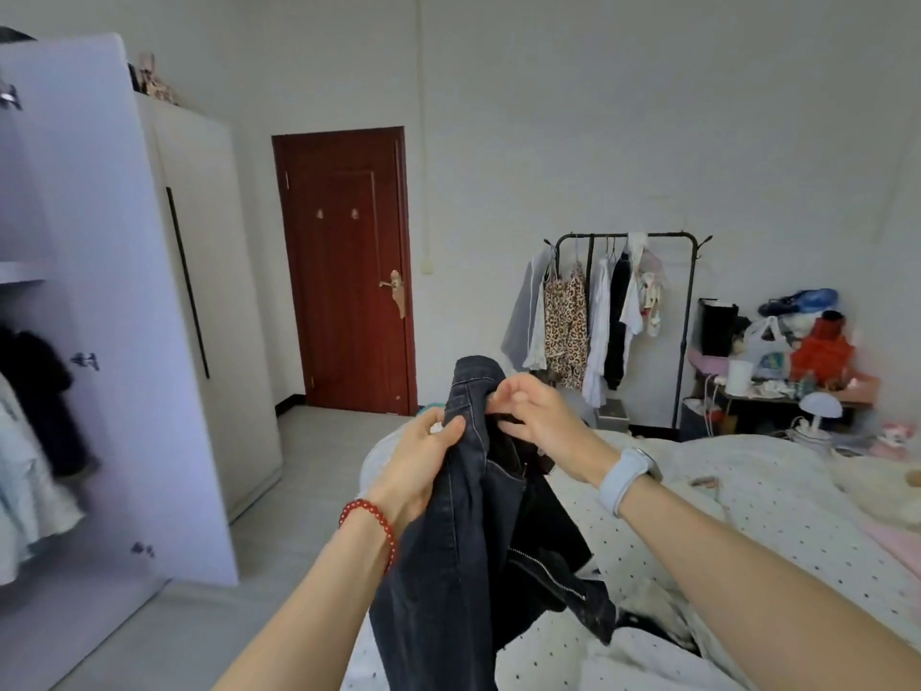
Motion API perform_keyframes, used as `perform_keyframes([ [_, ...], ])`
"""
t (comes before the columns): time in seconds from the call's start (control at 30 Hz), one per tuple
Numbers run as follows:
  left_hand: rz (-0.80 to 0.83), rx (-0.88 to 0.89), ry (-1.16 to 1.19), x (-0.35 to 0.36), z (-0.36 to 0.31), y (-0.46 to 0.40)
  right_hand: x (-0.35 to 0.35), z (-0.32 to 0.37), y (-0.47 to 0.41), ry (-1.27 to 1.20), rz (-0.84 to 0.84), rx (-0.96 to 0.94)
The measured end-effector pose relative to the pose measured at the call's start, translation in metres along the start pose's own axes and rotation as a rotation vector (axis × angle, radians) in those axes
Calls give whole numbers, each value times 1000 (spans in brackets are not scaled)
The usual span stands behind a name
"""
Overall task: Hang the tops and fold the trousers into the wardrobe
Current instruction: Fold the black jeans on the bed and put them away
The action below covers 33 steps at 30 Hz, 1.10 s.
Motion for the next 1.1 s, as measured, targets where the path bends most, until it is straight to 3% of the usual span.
perform_keyframes([
  [0.1,-127,-2,-35,-10,9,3,2,-11,1,6,-35,-36],
  [0.23,-194,83,117,-31,-13,16,-21,-49,7,243,-204,-119],
  [0.3,-201,158,154,-46,-32,27,-40,-81,13,405,-122,-19],
  [0.4,-243,237,182,-62,-55,46,-53,-119,19,478,157,153],
  [0.47,-286,277,153,-65,-69,63,-43,-125,14,482,255,110],
  [0.57,-378,365,124,-65,-89,97,-24,-119,0,615,245,-10],
  [0.67,-455,449,102,-64,-106,141,1,-111,1,755,450,-132],
  [0.77,-568,512,62,-64,-122,192,38,-91,17,462,628,-201],
  [0.83,-648,530,68,-65,-135,223,61,-70,27,230,665,-204],
  [0.93,-741,581,54,-70,-160,274,95,-30,30,85,627,-142],
  [1.1,-913,658,-43,-76,-198,346,127,53,49,-247,728,-63],
])
Point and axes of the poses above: each hand's wrist, its own y-axis away from the middle knuckle, its own x-axis out of the palm, z = x × y, the point moved 1 cm from there along -y, towards the middle knuckle
